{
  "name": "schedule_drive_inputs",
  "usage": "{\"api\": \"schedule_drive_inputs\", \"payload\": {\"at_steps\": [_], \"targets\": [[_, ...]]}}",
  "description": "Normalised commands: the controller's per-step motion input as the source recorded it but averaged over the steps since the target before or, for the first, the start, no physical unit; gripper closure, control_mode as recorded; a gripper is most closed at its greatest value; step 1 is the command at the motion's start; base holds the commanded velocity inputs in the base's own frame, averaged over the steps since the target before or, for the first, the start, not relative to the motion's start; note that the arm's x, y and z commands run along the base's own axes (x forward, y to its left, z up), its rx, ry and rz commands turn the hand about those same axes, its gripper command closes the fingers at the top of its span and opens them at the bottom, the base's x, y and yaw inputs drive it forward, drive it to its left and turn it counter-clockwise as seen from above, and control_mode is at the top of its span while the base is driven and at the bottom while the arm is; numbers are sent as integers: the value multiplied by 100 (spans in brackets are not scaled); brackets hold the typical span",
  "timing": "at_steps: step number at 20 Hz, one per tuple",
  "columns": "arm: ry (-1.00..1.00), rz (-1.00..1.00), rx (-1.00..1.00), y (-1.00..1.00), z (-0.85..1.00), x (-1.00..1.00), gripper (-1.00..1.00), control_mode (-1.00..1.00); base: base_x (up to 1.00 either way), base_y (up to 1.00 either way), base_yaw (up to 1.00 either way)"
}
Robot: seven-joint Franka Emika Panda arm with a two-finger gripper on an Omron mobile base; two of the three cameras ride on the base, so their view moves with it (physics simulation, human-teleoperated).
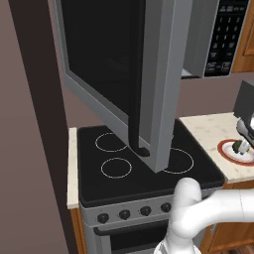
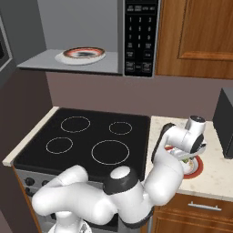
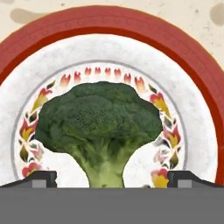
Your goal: Pick the broccoli from the counter and place it in the microwave. Then turn on the microwave.
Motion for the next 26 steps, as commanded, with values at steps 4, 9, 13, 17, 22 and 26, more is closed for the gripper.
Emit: {"api": "schedule_drive_inputs", "payload": {"at_steps": [4, 9, 13, 17, 22, 26], "targets": [[5, 3, 0, -11, -17, 14, -100, -100, 0, 0, 0], [5, 4, 0, -4, -14, 19, 100, -100, 0, 0, 0], [6, 3, 0, 0, -8, 10, 100, -100, 0, 0, 0], [0, 2, 0, 0, 0, -3, 100, -100, 0, 0, 0], [-6, 4, 4, 0, 24, -48, 100, -100, 0, 0, 0], [-12, 6, 6, 1, 61, -62, 100, -100, 0, 0, 0]]}}
